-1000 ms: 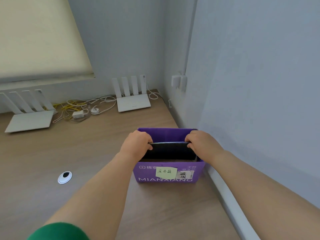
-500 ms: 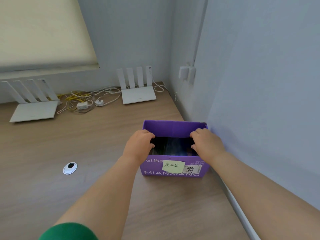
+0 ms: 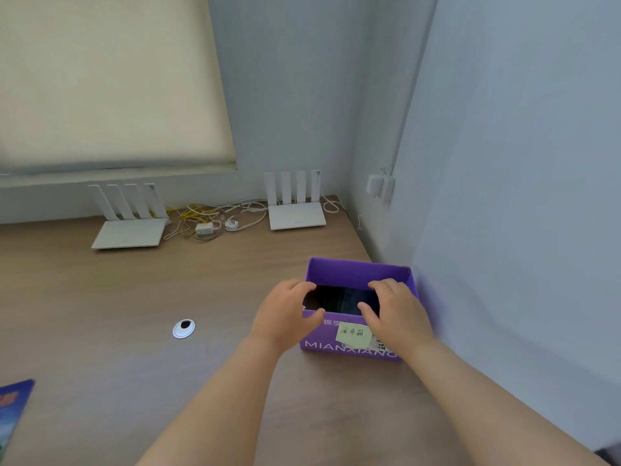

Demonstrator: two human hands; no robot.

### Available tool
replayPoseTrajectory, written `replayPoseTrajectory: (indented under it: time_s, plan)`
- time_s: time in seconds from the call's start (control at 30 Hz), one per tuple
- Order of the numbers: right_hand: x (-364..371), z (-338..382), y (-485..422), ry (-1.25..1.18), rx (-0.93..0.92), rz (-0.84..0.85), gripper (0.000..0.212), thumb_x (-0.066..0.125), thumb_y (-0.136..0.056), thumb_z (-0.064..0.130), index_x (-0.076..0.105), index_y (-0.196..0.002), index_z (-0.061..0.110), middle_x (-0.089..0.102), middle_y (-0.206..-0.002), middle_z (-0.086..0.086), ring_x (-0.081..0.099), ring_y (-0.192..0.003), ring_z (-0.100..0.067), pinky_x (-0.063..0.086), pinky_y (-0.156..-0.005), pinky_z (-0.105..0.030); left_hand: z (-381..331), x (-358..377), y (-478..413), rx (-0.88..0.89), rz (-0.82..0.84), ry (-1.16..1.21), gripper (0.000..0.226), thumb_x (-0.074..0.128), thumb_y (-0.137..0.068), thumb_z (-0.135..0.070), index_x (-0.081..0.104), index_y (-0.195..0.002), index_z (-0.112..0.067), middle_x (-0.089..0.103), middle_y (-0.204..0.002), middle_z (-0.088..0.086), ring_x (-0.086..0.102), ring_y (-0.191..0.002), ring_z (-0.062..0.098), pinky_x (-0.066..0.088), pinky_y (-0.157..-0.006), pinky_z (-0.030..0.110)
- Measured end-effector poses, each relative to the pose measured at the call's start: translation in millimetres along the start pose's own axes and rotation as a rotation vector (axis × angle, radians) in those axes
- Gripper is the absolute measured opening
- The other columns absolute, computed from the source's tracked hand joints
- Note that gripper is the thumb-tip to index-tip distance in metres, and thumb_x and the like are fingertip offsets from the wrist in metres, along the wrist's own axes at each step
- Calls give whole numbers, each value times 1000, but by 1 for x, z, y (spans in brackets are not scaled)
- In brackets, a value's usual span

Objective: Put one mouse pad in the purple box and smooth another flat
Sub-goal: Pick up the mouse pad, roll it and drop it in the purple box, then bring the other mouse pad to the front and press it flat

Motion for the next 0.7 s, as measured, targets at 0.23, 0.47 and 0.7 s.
replayPoseTrajectory:
  time_s: [0.23, 0.47, 0.7]
  plan:
    - [-37, 81, 17, -176, -69, -51, 42, 56, -89, 41, 54, -124, 18, 60, -120, 2, 52, -109, -13, 47, -86, -26, -5, -76, 45, -26, -177, 84, 56, 69, -79, -37, 56, -129, -16, 62, -121, -2, 53, -115, 13, 43, -94, 24]
    - [-64, 174, 43, -241, -161, -98, 49, 56, -89, 40, 49, -131, 16, 55, -131, 1, 47, -121, -15, 42, -99, -29, 23, -147, 99, -36, -286, 146, 66, 72, -75, -35, 52, -134, -13, 60, -129, 0, 52, -121, 15, 42, -101, 27]
    - [-66, 282, 72, -247, -194, -109, 54, 57, -89, 40, 46, -136, 15, 51, -138, -2, 42, -129, -16, 37, -107, -34, 82, -227, 164, -50, -347, 178, 68, 72, -74, -37, 51, -135, -15, 58, -129, -2, 52, -121, 14, 42, -103, 30]
Point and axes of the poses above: each hand's wrist, its own y-axis away from the middle knuckle, its own x-axis out of the palm, z = x × y, the point moved 9 cm from there along -y, towards the middle knuckle
